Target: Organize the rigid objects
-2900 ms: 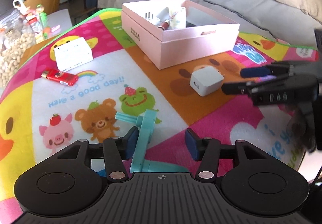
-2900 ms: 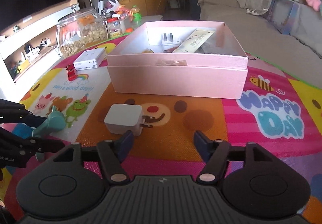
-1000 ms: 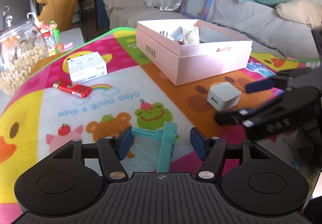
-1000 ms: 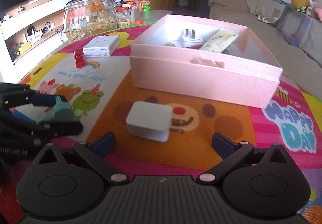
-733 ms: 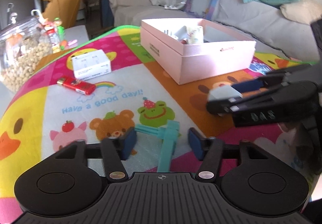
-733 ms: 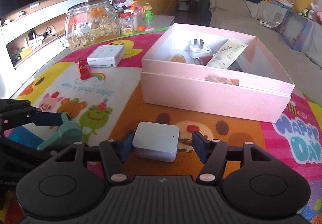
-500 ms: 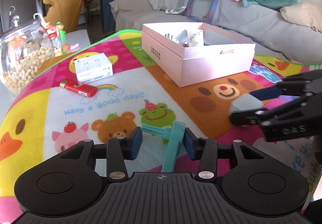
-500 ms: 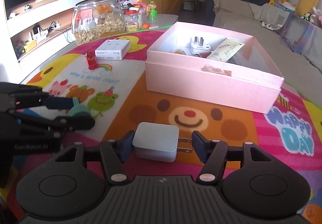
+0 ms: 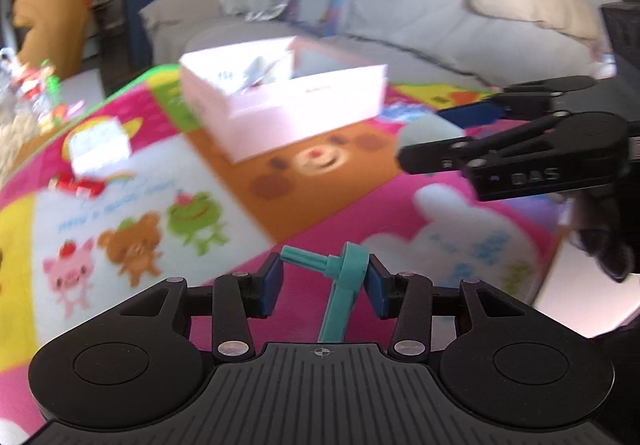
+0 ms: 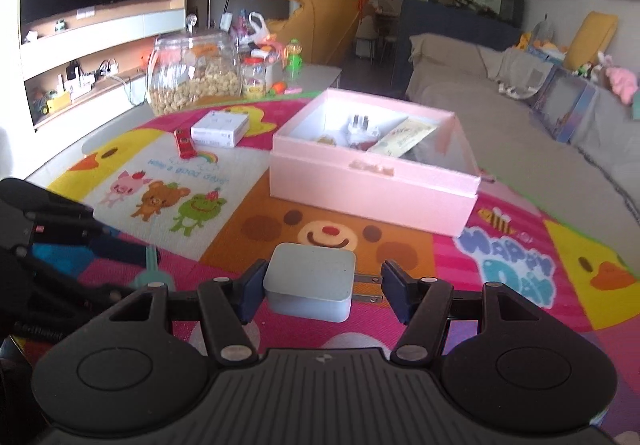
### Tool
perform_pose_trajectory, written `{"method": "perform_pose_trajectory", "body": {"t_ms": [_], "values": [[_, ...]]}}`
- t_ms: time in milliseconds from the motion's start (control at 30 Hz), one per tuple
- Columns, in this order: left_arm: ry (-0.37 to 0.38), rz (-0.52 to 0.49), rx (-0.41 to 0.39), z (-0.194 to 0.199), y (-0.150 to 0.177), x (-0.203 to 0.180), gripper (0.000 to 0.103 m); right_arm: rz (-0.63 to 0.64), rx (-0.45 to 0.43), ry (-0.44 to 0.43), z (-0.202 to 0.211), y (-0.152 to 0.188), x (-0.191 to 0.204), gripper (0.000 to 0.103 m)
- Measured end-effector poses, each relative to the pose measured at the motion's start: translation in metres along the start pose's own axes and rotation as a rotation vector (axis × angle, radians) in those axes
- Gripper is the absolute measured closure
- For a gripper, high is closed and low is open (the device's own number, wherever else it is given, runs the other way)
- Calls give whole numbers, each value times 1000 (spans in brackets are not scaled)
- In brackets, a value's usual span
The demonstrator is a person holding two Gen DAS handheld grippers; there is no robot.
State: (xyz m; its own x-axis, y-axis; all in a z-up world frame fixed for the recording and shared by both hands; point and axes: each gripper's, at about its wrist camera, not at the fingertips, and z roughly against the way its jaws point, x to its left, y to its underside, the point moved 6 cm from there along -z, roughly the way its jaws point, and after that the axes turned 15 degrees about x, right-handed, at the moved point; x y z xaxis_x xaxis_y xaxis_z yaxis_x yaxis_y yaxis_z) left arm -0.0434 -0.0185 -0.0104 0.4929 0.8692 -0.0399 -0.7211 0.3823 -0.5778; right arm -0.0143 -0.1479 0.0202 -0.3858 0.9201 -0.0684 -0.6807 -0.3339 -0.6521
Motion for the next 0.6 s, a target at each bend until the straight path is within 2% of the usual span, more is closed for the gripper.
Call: {"method": "perform_pose_trajectory", "body": {"t_ms": [67, 100, 333, 467, 533, 600], "values": [[-10, -27, -50, 17, -16, -5, 56, -9, -33, 13, 11, -2, -6, 41], [-16, -39, -79, 25, -27, -5, 84, -15, -48, 21, 16, -3, -8, 41], [-124, -72, -305, 69, -132, 5, 88, -58, -100, 34, 28, -2, -21, 41], [-149, -3, -429, 76, -190, 20, 88, -75, -80, 32, 20, 2, -27, 41], [-121, 81, -449, 71, -209, 33, 86, -91, -67, 37, 14, 3, -31, 41], [-71, 150, -402, 59, -211, 44, 84, -105, -55, 30, 10, 8, -33, 41]]}}
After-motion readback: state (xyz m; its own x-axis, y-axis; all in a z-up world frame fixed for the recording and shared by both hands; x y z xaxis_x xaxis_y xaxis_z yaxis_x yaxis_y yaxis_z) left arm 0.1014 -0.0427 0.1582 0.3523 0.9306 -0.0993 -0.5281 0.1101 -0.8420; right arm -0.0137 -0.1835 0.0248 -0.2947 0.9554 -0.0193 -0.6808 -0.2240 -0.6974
